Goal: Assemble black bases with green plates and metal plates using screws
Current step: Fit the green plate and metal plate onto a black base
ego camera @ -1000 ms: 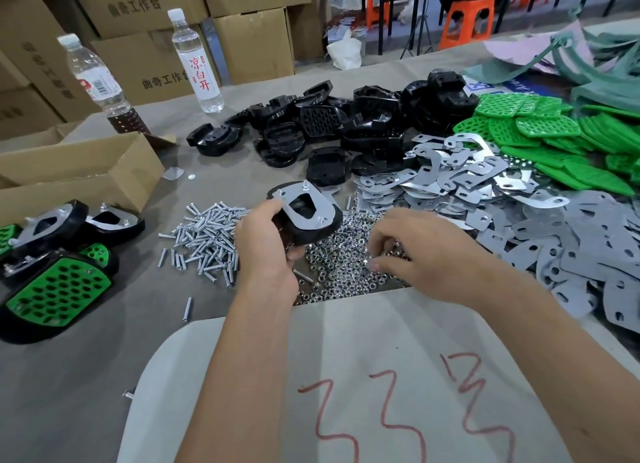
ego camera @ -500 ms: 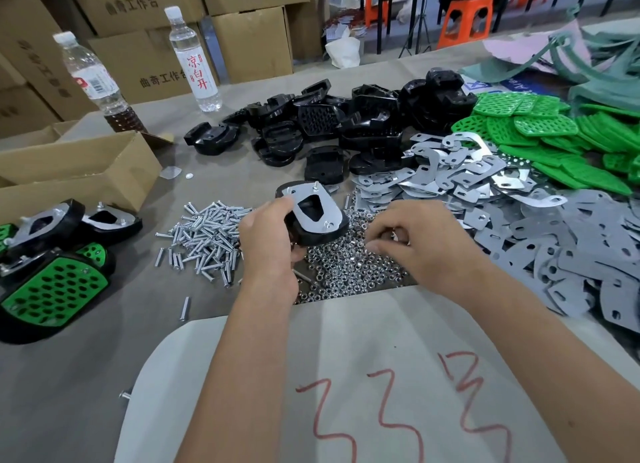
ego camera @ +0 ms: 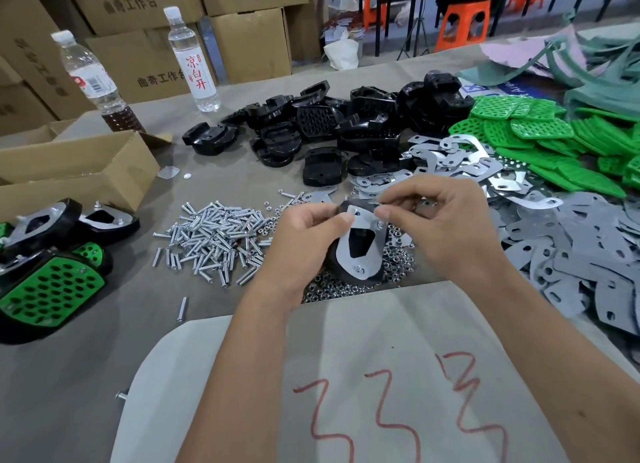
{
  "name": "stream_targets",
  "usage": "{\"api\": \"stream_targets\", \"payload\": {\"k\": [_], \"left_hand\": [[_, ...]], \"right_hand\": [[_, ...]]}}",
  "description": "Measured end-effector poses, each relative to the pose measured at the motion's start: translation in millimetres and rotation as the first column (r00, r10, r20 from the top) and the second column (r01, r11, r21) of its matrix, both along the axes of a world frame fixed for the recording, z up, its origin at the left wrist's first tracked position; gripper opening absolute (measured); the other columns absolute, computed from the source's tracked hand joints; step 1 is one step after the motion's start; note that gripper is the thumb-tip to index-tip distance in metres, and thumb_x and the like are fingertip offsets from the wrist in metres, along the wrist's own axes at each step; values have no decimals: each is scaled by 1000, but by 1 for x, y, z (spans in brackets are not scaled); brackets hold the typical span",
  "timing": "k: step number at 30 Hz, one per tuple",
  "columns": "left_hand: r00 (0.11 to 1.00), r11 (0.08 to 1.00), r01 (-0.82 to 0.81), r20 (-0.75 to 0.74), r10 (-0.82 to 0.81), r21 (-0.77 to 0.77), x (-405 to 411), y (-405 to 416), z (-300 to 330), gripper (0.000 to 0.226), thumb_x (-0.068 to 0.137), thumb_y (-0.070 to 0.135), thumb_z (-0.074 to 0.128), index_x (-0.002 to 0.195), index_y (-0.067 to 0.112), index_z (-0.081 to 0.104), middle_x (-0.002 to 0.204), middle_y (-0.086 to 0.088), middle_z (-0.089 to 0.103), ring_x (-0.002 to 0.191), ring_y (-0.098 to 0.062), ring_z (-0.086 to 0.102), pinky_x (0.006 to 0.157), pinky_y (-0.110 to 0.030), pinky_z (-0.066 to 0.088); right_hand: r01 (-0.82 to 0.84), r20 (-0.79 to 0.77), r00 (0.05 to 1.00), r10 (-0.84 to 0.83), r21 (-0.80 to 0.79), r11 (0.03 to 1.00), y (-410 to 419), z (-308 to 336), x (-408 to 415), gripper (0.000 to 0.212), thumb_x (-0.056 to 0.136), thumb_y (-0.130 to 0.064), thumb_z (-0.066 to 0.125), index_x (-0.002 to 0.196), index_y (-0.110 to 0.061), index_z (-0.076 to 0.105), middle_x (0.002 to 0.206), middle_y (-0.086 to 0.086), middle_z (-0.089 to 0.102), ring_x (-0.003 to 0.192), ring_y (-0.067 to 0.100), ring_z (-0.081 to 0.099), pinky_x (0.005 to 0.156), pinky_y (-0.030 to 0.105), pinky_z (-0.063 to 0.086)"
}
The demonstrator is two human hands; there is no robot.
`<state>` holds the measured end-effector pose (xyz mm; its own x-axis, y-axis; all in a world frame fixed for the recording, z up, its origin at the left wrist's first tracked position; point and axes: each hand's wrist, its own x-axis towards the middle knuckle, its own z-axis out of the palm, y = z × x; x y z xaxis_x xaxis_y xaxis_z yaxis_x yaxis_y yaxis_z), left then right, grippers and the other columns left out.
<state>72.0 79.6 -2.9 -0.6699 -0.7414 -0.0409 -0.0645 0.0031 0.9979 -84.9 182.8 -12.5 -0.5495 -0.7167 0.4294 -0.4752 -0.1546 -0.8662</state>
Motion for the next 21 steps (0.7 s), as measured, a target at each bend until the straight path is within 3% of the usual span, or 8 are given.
{"api": "stream_targets", "payload": {"k": [3,7,10,13,18,21], "left_hand": [[996,996,83,23,-82,-21,0,2,-2,19,100,11,62,92,12,80,73,2,74,58,-5,63,52,-12,44],[991,991,136,4,-136,12,-1,1,-4,21,101,10,59,100,6,80,99,-23,77,84,-23,69,77,-33,52],[986,985,164,17,-165,44,1,0,-3,25,97,3,55,96,7,80,88,-11,75,77,-18,67,65,-22,52],[982,983,177,63,-179,40,1,-1,-3,23,96,1,54,104,-3,75,88,-15,68,75,-21,61,55,-19,46],[983,985,168,76,-170,31,0,-2,-5,21,96,1,55,103,-4,75,79,-9,66,62,-12,59,50,-14,42],[984,985,167,56,-169,45,0,-3,-6,23,96,0,56,94,3,78,70,-1,70,57,-7,62,49,-13,44]], "right_hand": [[-82,-75,994,82,7,997,0,0,4,23,79,-5,87,82,-27,80,77,-6,70,72,16,65,65,38,57],[-145,-124,981,151,56,988,0,0,3,21,79,-2,86,85,-22,82,77,-2,69,74,18,64,67,46,54],[-188,-92,977,194,66,980,1,0,1,19,80,0,85,86,-18,82,81,2,70,75,23,64,67,49,53],[-221,-89,970,227,74,972,1,0,-1,20,81,1,84,86,-19,83,82,1,70,75,22,65,70,48,55],[-274,21,962,273,83,958,2,-2,-4,22,84,0,82,91,-21,84,87,0,72,86,24,71,83,49,61],[-230,30,973,228,79,970,0,-3,-1,26,83,2,82,88,-24,83,84,1,74,81,20,68,80,53,59]]}}
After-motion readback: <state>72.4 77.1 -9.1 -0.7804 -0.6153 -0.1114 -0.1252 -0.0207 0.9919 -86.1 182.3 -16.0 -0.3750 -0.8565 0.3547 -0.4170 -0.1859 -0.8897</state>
